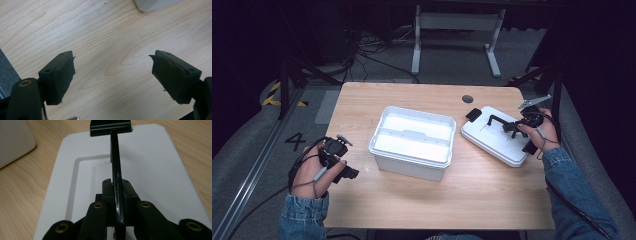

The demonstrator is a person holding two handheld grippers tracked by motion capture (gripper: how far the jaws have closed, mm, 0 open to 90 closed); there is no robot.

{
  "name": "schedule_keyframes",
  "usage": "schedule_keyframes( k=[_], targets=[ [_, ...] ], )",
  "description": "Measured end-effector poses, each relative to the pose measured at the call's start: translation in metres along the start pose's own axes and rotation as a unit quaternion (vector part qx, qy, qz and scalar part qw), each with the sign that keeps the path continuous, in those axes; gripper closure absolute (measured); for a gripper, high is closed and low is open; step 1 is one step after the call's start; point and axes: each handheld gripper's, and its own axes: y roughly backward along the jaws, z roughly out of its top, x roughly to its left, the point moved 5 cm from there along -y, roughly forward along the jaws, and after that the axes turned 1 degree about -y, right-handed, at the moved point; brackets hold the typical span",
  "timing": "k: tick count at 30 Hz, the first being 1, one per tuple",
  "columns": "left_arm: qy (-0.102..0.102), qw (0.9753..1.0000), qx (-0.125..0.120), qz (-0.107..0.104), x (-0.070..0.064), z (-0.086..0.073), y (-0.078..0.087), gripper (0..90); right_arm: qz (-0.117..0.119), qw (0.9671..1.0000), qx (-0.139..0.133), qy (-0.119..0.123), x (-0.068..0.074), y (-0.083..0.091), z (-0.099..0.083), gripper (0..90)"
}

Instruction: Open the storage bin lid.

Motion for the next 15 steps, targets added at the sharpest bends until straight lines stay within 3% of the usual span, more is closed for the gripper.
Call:
schedule_keyframes(
  k=[15],
  targets=[
    [-0.010,0.9999,0.005,-0.001,0.000,0.005,-0.004,19.0,0.010,0.9995,0.007,-0.030,-0.008,-0.011,-0.017,83.4]
  ],
)
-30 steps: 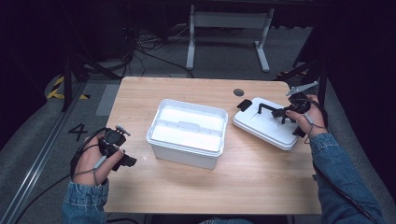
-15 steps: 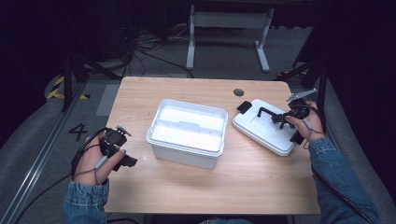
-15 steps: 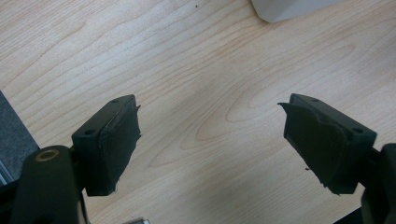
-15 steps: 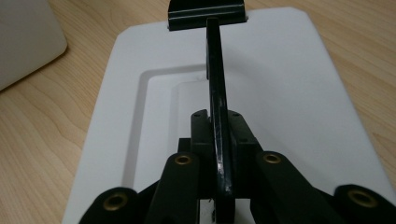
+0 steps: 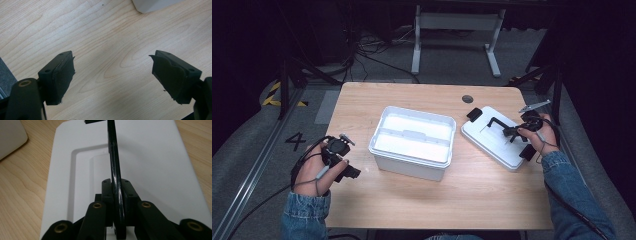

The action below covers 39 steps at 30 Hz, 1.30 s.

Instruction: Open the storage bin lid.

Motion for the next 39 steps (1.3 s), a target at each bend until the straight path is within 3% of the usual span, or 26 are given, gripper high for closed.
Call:
schedule_keyframes(
  k=[2,8,9,11,14,20,21,22,27,28,36,37,38,39],
  targets=[
    [-0.001,1.0000,0.001,0.001,0.000,0.001,0.000,19.0,-0.002,1.0000,0.001,-0.001,-0.001,0.000,0.000,82.8],
    [-0.004,1.0000,0.004,-0.002,-0.001,0.004,-0.001,18.9,-0.011,0.9999,-0.004,-0.001,0.000,0.004,0.001,68.9],
    [-0.002,1.0000,0.002,-0.004,-0.002,0.004,-0.001,18.9,-0.019,0.9998,-0.007,-0.001,-0.001,0.006,0.001,65.6],
    [-0.019,0.9998,0.004,0.004,0.000,0.006,-0.001,18.9,-0.029,0.9995,-0.015,0.000,-0.001,0.010,0.002,59.1],
    [-0.014,0.9999,0.003,-0.003,-0.001,0.008,-0.002,18.9,-0.040,0.9989,-0.025,0.002,0.000,0.019,0.005,54.2],
    [-0.019,0.9998,0.004,-0.004,-0.002,0.011,-0.002,18.9,-0.047,0.9981,-0.036,0.017,0.009,0.038,0.010,52.4],
    [-0.015,0.9998,0.005,-0.007,-0.003,0.012,-0.003,18.9,-0.047,0.9980,-0.038,0.021,0.011,0.042,0.010,52.3],
    [-0.025,0.9997,0.005,-0.003,-0.002,0.013,-0.003,18.9,-0.046,0.9978,-0.039,0.024,0.014,0.045,0.010,52.3],
    [-0.011,0.9999,0.005,-0.009,-0.005,0.011,-0.003,19.0,-0.033,0.9973,-0.045,0.048,0.035,0.059,0.009,51.3],
    [-0.017,0.9998,0.004,-0.007,-0.004,0.011,-0.003,18.9,-0.031,0.9970,-0.046,0.053,0.039,0.060,0.009,51.0],
    [-0.012,0.9999,0.004,-0.004,-0.005,0.008,-0.002,18.8,0.016,0.9954,-0.046,0.082,0.083,0.068,0.001,49.9],
    [-0.023,0.9997,0.006,0.003,-0.003,0.008,-0.001,18.7,0.021,0.9952,-0.045,0.084,0.088,0.068,-0.001,49.9],
    [-0.023,0.9997,0.006,0.003,-0.003,0.008,-0.001,18.7,0.021,0.9952,-0.045,0.084,0.088,0.068,-0.001,49.9],
    [-0.018,0.9998,0.007,-0.005,-0.005,0.008,-0.002,18.7,0.027,0.9946,-0.045,0.090,0.099,0.069,-0.004,49.8]
  ],
)
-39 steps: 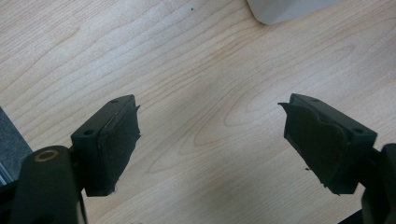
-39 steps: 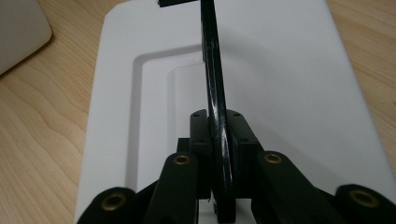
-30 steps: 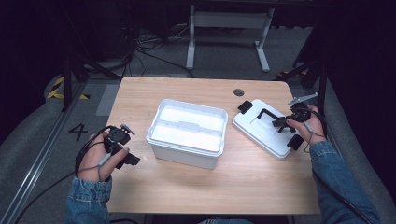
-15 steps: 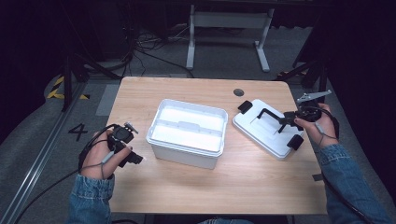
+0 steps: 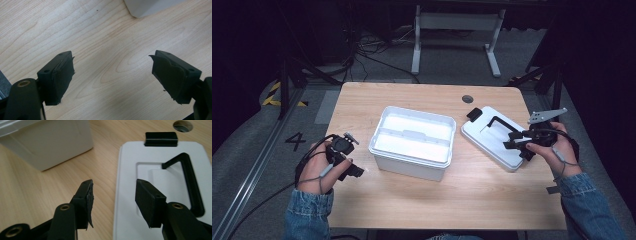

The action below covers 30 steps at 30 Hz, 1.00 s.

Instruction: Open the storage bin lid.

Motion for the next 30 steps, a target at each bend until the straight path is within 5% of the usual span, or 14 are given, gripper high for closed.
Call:
schedule_keyframes(
  k=[14,30],
  targets=[
    [0.008,0.9999,-0.009,0.004,0.000,-0.006,0.003,18.7,0.036,0.9984,0.016,0.041,0.059,-0.010,-0.013,49.2],
    [0.016,0.9998,-0.008,0.011,0.000,-0.023,0.006,18.7,0.064,0.9947,0.048,0.065,0.090,-0.047,-0.025,48.9]
  ],
)
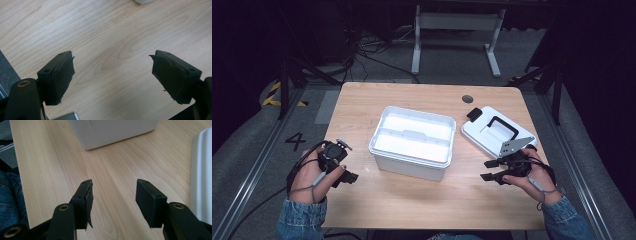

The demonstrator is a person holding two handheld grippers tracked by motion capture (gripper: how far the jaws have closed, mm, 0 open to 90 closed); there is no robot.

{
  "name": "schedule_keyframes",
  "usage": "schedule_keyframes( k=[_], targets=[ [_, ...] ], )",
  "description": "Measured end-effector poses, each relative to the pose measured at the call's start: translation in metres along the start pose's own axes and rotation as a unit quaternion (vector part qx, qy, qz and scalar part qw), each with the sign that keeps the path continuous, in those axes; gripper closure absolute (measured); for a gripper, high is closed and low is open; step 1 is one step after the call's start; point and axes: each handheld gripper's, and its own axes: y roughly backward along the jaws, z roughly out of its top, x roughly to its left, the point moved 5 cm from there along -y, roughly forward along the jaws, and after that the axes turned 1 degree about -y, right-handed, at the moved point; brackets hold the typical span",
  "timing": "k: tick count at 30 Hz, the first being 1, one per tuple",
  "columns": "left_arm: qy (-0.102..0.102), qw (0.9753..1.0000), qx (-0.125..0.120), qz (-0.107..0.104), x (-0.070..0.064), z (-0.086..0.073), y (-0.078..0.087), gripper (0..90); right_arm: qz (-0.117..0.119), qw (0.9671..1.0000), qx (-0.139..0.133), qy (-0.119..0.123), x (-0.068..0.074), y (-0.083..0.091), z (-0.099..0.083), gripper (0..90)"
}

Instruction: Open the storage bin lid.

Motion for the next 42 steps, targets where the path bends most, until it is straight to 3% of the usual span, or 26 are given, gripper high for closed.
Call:
schedule_keyframes(
  k=[11,21,29,42],
  targets=[
    [-0.002,1.0000,-0.001,0.000,-0.001,0.001,-0.001,18.6,0.008,0.9996,0.027,0.002,0.009,-0.025,-0.010,48.9],
    [-0.010,0.9999,-0.003,0.013,-0.003,0.003,-0.006,18.8,0.010,0.9999,0.012,0.007,0.016,-0.048,-0.015,45.8],
    [-0.013,0.9998,-0.003,0.015,-0.004,0.005,-0.007,18.8,-0.011,0.9997,-0.013,0.015,0.018,-0.061,-0.017,40.6],
    [-0.016,0.9997,-0.006,0.016,-0.004,0.008,-0.006,18.9,-0.036,0.9990,-0.020,0.018,0.021,-0.068,-0.020,38.6]
  ],
)
